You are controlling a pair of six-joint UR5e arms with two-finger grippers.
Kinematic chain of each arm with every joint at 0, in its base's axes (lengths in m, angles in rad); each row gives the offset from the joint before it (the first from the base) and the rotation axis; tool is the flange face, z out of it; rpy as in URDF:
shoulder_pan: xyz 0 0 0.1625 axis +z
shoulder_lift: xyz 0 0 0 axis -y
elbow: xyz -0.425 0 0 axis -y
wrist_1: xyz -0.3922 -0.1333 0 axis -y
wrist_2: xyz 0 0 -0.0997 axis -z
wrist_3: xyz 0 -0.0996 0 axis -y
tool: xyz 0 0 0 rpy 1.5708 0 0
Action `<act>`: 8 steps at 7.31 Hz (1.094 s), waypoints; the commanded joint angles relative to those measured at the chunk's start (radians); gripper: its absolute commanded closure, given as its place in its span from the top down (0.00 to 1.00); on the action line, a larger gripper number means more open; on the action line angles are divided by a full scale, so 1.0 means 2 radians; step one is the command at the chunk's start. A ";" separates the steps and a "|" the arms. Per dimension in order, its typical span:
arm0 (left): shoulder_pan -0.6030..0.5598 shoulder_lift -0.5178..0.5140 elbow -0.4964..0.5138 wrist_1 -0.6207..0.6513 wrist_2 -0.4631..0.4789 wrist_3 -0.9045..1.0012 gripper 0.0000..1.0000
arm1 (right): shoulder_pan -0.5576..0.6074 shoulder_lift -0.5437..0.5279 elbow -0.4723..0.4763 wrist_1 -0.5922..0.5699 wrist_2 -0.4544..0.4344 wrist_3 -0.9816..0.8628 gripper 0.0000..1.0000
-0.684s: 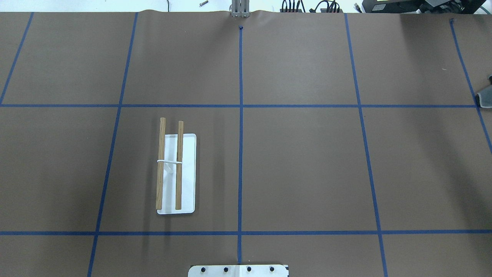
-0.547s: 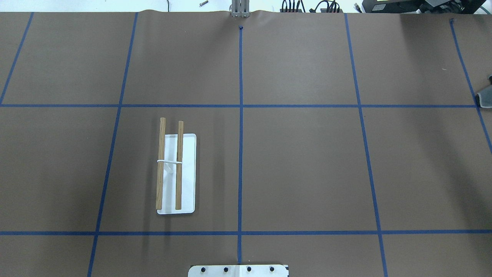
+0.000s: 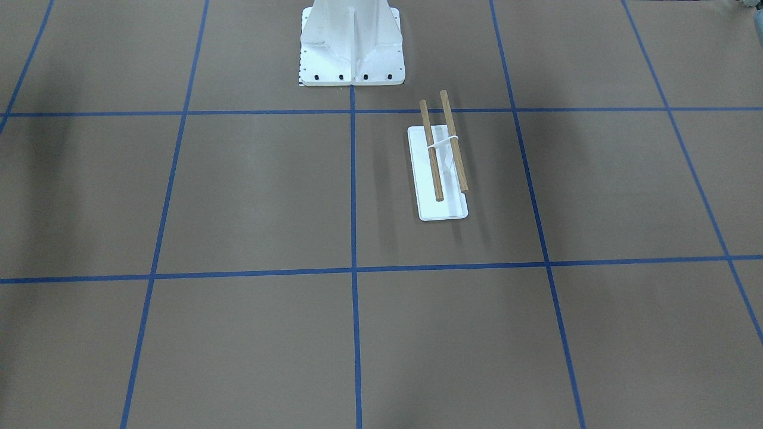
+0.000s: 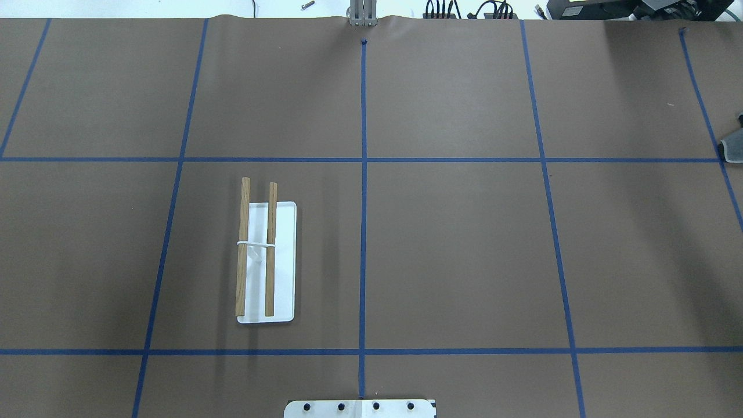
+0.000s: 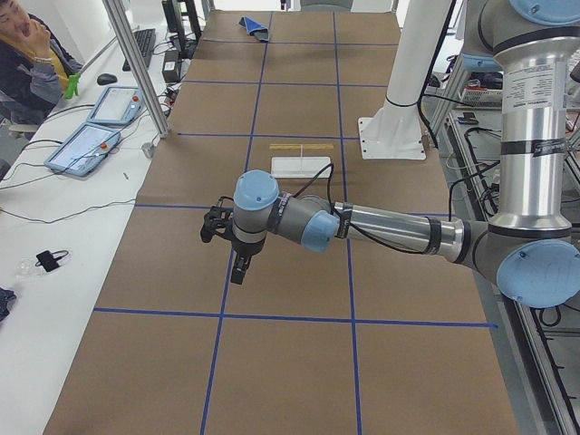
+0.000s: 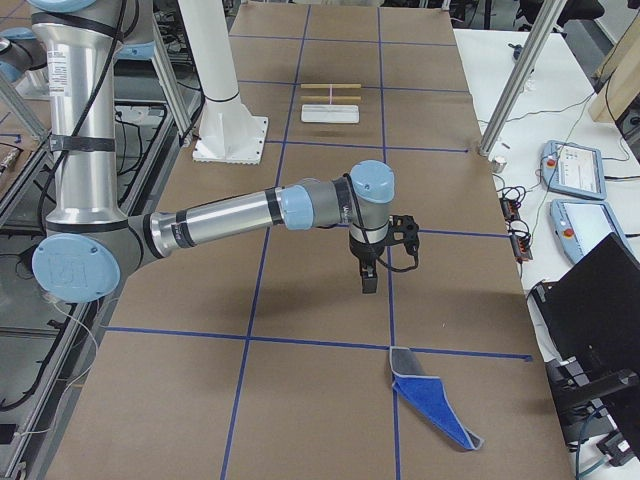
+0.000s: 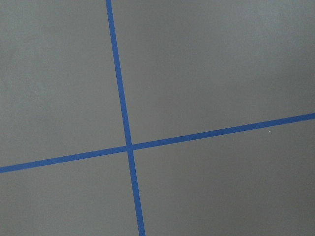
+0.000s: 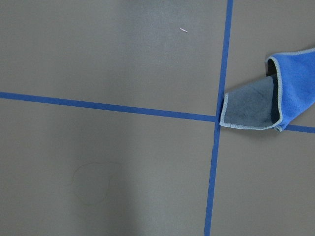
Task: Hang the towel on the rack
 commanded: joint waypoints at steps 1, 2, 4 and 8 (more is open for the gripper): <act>0.000 0.004 0.000 -0.001 0.000 -0.001 0.98 | -0.004 0.003 -0.001 0.001 0.000 0.000 1.00; 0.000 0.004 0.000 -0.001 0.001 0.000 0.98 | -0.005 0.005 -0.001 0.001 0.001 -0.001 1.00; 0.000 0.004 0.001 -0.002 0.001 -0.001 0.98 | -0.012 0.005 -0.006 0.001 0.001 -0.001 1.00; 0.002 0.003 0.010 -0.001 -0.002 0.003 0.98 | -0.018 0.092 -0.145 0.001 -0.005 -0.001 1.00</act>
